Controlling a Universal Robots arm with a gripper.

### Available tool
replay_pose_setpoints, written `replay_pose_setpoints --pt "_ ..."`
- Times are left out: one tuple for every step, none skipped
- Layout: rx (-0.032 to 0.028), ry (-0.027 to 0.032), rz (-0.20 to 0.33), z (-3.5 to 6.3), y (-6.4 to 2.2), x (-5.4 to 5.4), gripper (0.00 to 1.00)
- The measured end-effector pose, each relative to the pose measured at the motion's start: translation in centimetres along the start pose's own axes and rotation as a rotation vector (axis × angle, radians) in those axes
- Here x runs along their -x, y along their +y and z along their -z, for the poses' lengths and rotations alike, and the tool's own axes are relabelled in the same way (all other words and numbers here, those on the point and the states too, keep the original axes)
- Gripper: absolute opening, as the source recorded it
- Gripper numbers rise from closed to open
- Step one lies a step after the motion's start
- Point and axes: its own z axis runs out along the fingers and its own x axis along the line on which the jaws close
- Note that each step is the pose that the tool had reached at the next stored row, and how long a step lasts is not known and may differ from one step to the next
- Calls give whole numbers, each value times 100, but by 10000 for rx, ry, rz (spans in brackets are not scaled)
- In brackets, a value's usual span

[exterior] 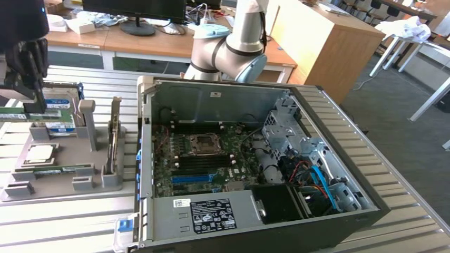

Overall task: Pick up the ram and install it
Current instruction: 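Pick up the ram and move it above insertion slot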

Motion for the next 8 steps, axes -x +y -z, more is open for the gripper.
replay_pose_setpoints --pt "1 0 0 16 1 0 11" --pt "1 0 0 34 2 0 11" --pt "0 0 0 51 3 1 11" --pt "0 0 0 67 3 1 11" --pt "1 1 0 85 4 1 11" --pt "1 1 0 100 5 2 11" --pt "0 0 0 115 5 2 11" --pt "0 0 0 128 6 2 11"
